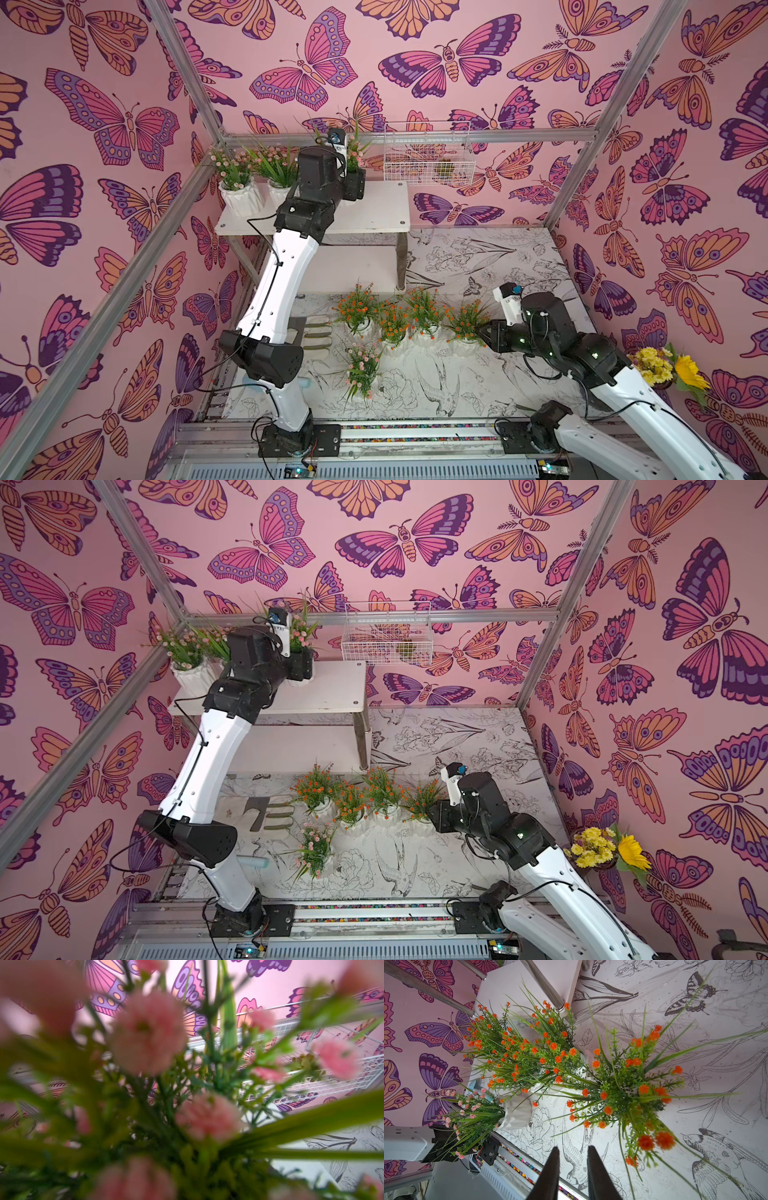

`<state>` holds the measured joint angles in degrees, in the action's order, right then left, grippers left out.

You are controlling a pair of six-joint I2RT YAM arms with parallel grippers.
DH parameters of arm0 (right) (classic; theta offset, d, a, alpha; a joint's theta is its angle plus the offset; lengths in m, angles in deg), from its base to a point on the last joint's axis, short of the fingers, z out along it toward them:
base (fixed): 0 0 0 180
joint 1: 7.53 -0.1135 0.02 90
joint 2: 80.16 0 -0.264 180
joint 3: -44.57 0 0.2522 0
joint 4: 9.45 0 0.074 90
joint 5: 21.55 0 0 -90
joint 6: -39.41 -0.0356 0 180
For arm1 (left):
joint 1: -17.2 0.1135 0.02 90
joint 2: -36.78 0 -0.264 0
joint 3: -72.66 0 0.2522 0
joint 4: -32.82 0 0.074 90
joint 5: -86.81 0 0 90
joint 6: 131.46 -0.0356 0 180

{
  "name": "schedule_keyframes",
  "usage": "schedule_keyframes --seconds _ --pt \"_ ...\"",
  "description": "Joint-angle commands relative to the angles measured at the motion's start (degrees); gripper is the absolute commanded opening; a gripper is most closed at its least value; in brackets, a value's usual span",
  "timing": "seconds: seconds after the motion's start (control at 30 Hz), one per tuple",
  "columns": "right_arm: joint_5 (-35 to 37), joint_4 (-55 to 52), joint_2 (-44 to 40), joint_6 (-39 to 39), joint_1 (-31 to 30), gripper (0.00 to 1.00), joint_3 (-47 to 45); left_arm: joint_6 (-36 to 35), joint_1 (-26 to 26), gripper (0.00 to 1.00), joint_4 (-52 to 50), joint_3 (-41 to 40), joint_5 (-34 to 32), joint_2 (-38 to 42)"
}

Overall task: Place the baby's breath potted plants on the rack by color
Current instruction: Place the baby's breath potted plant on the rack.

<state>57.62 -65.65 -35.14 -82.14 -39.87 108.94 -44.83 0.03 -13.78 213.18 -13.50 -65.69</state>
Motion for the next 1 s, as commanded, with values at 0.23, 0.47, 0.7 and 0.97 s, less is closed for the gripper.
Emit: schedule_keyframes --seconds 0.23,0.47,0.7,0.97 --pt "-0.59 0.42 -0.19 -0.41 0.27 0.26 -0.58 3.01 2.31 0.71 1.47 1.3 2.22 0.01" --pt "-0.55 0.41 -0.7 -0.48 0.26 0.26 -1.03 3.55 2.4 0.73 0.74 0.87 0.79 -0.49" --pt "-0.6 0.15 -1.4 -0.55 0.27 0.26 -1.4 4.06 2.49 0.75 0.65 -1.06 -0.35 0.24" --pt "-0.49 -0.96 -2.36 -0.47 0.27 0.26 -1.11 4.25 2.49 0.77 0.7 -2.56 -1.07 0.37"
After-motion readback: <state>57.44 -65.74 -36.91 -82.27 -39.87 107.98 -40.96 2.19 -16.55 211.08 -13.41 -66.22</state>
